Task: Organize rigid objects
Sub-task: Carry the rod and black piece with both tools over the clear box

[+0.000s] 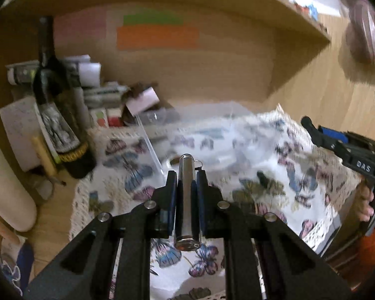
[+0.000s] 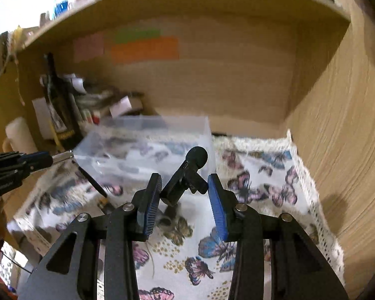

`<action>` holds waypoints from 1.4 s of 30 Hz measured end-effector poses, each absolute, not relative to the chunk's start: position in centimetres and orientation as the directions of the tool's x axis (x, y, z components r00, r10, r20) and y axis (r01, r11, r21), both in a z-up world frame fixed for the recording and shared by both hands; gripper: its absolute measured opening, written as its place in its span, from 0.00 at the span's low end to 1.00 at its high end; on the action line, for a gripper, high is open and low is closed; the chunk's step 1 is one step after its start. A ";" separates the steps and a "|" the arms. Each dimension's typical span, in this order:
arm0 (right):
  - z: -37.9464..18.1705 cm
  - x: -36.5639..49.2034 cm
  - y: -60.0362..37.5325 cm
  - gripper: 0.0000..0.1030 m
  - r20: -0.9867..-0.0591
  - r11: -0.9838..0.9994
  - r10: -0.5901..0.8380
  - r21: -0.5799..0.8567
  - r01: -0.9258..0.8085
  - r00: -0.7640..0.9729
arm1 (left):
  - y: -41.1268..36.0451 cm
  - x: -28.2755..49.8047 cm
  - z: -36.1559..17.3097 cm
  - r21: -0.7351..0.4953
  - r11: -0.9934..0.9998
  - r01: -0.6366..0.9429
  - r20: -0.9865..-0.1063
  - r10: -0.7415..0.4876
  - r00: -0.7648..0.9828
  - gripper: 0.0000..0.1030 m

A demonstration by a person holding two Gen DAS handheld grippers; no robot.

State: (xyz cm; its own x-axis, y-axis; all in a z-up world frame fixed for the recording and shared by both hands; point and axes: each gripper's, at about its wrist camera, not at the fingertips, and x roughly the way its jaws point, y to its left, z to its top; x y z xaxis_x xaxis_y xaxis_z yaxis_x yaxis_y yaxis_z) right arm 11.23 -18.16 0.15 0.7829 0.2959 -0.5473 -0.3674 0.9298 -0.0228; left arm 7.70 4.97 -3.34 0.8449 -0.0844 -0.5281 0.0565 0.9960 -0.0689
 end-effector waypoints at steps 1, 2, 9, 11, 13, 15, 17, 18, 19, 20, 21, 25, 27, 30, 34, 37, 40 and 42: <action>0.6 11.1 -18.1 0.34 -0.534 0.929 0.303 -0.020 -0.370 0.789 | 5.2 7.7 -2.8 -0.076 0.996 0.049 -0.516 -0.082 0.853 0.14; 1.2 11.0 -18.0 0.34 -0.520 0.928 0.309 -0.019 -0.372 0.796 | 5.4 7.7 -2.5 -0.082 0.995 0.047 -0.508 -0.083 0.857 0.14; 5.1 11.5 -16.7 0.34 -0.439 0.913 0.367 0.000 -0.408 0.820 | 5.4 8.2 0.7 -0.080 0.996 0.042 -0.451 -0.074 0.890 0.14; 6.1 12.0 -16.1 0.34 -0.426 0.904 0.391 0.011 -0.428 0.816 | 5.2 8.5 1.4 -0.073 0.996 0.043 -0.439 -0.070 0.896 0.14; 6.7 12.6 -15.5 0.34 -0.419 0.897 0.407 0.014 -0.442 0.812 | 5.0 9.0 2.0 -0.063 0.997 0.043 -0.431 -0.066 0.900 0.14; 7.0 13.4 -14.7 0.34 -0.416 0.893 0.411 0.006 -0.450 0.811 | 4.8 9.7 2.4 -0.046 0.998 0.038 -0.425 -0.054 0.904 0.14; 6.9 14.1 -13.6 0.34 -0.419 0.892 0.402 -0.019 -0.451 0.814 | 4.6 10.4 2.6 -0.041 0.999 0.035 -0.423 -0.049 0.905 0.14; 6.7 14.3 -13.2 0.34 -0.422 0.892 0.397 -0.032 -0.451 0.815 | 4.5 10.9 2.5 -0.040 0.999 0.035 -0.428 -0.049 0.903 0.14; 6.4 14.5 -12.7 0.34 -0.428 0.891 0.392 -0.044 -0.452 0.815 | 4.5 11.4 2.4 -0.046 0.998 0.036 -0.433 -0.052 0.900 0.14; 6.0 14.7 -12.3 0.34 -0.436 0.889 0.389 -0.053 -0.454 0.812 | 4.5 12.0 2.2 -0.051 0.998 0.037 -0.440 -0.056 0.896 0.14; 5.5 15.2 -11.8 0.34 -0.449 0.887 0.388 -0.055 -0.458 0.805 | 4.5 12.5 1.9 -0.055 0.998 0.036 -0.448 -0.057 0.892 0.14; 3.3 17.3 -11.2 0.34 -0.502 0.887 0.388 -0.025 -0.461 0.773 | 4.6 15.0 0.2 -0.069 0.997 0.028 -0.493 -0.058 0.868 0.14; 2.2 18.6 -11.1 0.34 -0.536 0.890 0.377 -0.015 -0.455 0.755 | 4.5 16.1 -0.7 -0.067 0.997 0.025 -0.517 -0.056 0.854 0.14; 0.1 20.7 -11.2 0.34 -0.590 0.899 0.346 -0.016 -0.438 0.730 | 4.4 17.8 -2.1 -0.055 0.998 0.018 -0.551 -0.045 0.833 0.14; -2.1 22.9 -11.4 0.34 -0.651 0.902 0.326 -0.003 -0.432 0.685 | 4.4 19.8 -3.7 -0.064 0.998 0.020 -0.591 -0.054 0.805 0.14; -3.6 24.1 -11.2 0.34 -0.686 0.903 0.303 -0.017 -0.430 0.662 | 4.3 21.3 -5.0 -0.068 0.997 0.020 -0.620 -0.058 0.782 0.14; -4.6 25.0 -11.0 0.34 -0.708 0.899 0.302 -0.011 -0.437 0.638 | 4.1 22.4 -6.3 -0.057 0.998 0.024 -0.654 -0.055 0.755 0.14; -5.2 25.4 -10.9 0.34 -0.721 0.897 0.304 -0.003 -0.441 0.623 | 3.9 22.9 -6.9 -0.054 0.998 0.027 -0.672 -0.056 0.739 0.14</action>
State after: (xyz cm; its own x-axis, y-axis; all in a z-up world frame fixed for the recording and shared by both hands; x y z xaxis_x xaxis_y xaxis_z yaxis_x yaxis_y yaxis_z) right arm 25.41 -10.93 -5.20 0.6231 0.3038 -0.7207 -0.4411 0.8975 -0.0030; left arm 22.92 3.88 -6.92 0.7388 -0.0560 -0.6716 0.0270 0.9982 -0.0535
